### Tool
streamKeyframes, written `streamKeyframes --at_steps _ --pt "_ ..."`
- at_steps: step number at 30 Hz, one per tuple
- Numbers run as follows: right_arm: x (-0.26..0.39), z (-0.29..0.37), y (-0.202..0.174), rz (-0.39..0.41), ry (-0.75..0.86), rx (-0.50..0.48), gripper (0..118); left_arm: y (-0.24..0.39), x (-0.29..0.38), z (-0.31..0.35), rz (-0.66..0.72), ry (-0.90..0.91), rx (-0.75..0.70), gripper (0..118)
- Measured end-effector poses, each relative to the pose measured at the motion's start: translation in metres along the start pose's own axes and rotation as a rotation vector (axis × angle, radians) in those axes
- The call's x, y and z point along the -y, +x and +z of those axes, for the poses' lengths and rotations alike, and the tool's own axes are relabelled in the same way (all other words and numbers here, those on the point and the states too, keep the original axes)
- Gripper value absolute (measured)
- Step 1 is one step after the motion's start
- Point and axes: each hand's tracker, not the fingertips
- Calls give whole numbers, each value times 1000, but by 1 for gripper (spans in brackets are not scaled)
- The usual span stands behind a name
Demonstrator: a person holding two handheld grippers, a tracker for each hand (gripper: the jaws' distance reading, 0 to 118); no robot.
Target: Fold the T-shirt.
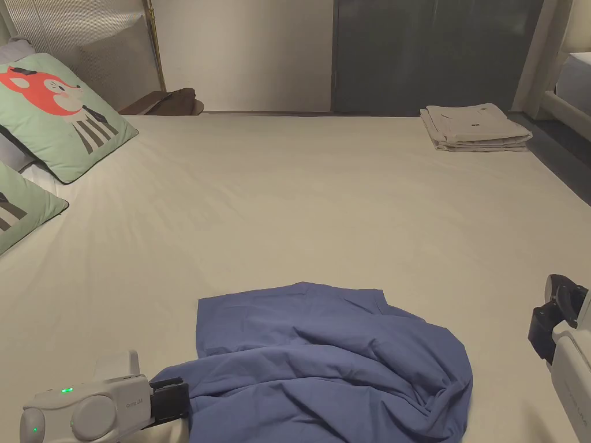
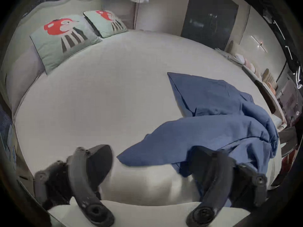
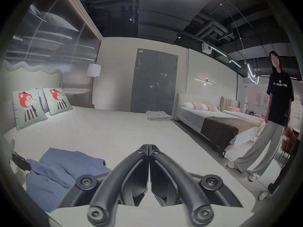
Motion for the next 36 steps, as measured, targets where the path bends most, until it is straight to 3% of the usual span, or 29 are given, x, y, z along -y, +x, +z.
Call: streamKeyframes --at_steps 2,4,8,9,10,11,12,13,17,20,24,26,28,29,32,36 --pt "3 -2 0 3 -15 0 0 0 1 1 9 8 -7 40" --pt "7 -3 -1 4 -30 -2 0 0 1 1 12 17 -9 10" --pt "25 -20 1 11 -86 -7 4 3 1 5 0 21 25 6" --pt "29 -28 2 12 -123 -22 20 10 3 12 -28 31 17 6" --pt "32 -36 2 3 -182 -50 61 11 3 14 -42 40 13 6" --pt "35 -43 2 -18 -219 -70 88 11 3 16 -43 41 14 6" --pt "33 -45 1 -44 -244 -97 105 11 3 18 -43 43 18 6" --pt "37 -51 0 -55 -276 -123 109 10 3 21 -38 46 26 6" --pt "61 -86 -10 -78 -437 -147 108 6 3 26 -25 59 34 6" --pt "82 -114 -16 -50 -576 -168 107 5 5 29 -24 59 40 6" --pt "102 -134 -26 -56 -739 -199 90 3 7 29 -13 61 44 6" --pt "105 -135 -28 -91 -745 -239 60 3 8 29 -8 62 44 6" --pt "105 -132 -29 -151 -720 -309 13 5 9 32 -10 67 47 6" --pt "103 -129 -31 -153 -712 -333 12 7 9 35 -10 70 49 6" --pt "88 -110 -37 -41 -636 -328 10 7 6 44 -11 90 59 6" --pt "63 -93 -21 -119 -510 -345 9 6 -4 70 -2 165 84 6"
